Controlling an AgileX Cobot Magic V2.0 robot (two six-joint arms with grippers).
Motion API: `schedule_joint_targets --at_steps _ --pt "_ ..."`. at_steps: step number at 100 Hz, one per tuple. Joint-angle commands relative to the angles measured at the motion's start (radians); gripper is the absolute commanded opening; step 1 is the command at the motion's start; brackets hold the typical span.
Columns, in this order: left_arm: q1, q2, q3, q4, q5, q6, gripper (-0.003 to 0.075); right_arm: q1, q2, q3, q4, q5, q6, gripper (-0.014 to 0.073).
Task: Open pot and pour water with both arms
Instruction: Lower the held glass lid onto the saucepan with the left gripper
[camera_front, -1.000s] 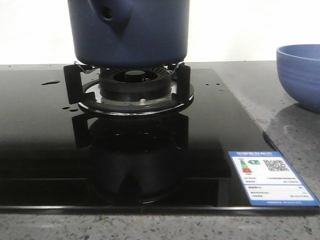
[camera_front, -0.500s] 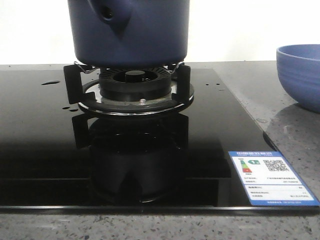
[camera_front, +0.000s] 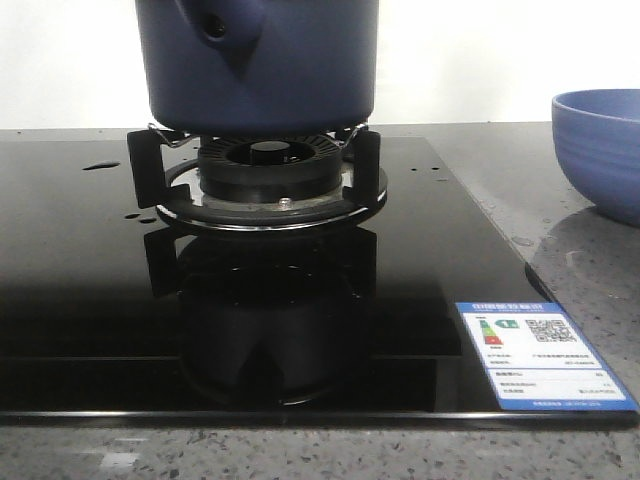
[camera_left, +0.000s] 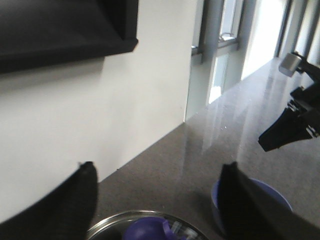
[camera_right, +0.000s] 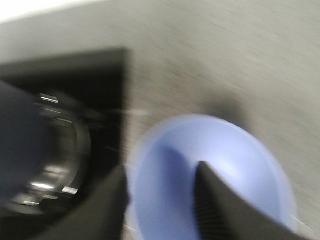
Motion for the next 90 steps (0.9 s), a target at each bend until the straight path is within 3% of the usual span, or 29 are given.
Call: schedule_joint_targets --at_steps 1,5,6,14,28,50,62,90 --pt "0.030 -0.074 -0.032 -0.060 -0.019 -0.076 0.0134 -0.001 -0.041 -0.027 0.168 -0.105 -0.089 0.0004" --pt "0.044 -0.097 -0.032 -0.043 -0.017 -0.078 -0.0011 0.001 -0.049 -0.017 0.215 -0.146 -0.131 -0.0072" --pt "0.045 -0.101 -0.032 -0.038 -0.017 -0.078 -0.0016 0.001 -0.056 -0.015 0.231 -0.154 -0.143 -0.0070" --pt "0.053 -0.144 -0.032 0.030 -0.057 -0.111 -0.0020 0.003 -0.099 0.022 0.301 -0.257 -0.213 -0.0054" --pt "0.053 -0.258 0.029 0.203 -0.286 -0.203 -0.0020 0.014 -0.226 0.156 0.399 -0.445 -0.393 -0.0054" --pt "0.053 -0.548 0.385 0.210 -0.665 -0.176 -0.0020 0.018 -0.509 0.519 0.592 -0.641 -0.723 -0.0055" --pt "0.053 -0.712 0.608 0.208 -0.703 -0.116 -0.0019 0.021 -0.673 0.713 0.669 -0.686 -0.828 -0.0055" --pt "0.053 -1.082 0.973 0.120 -0.703 -0.116 -0.0019 0.021 -1.034 1.056 0.684 -0.725 -0.840 -0.0056"
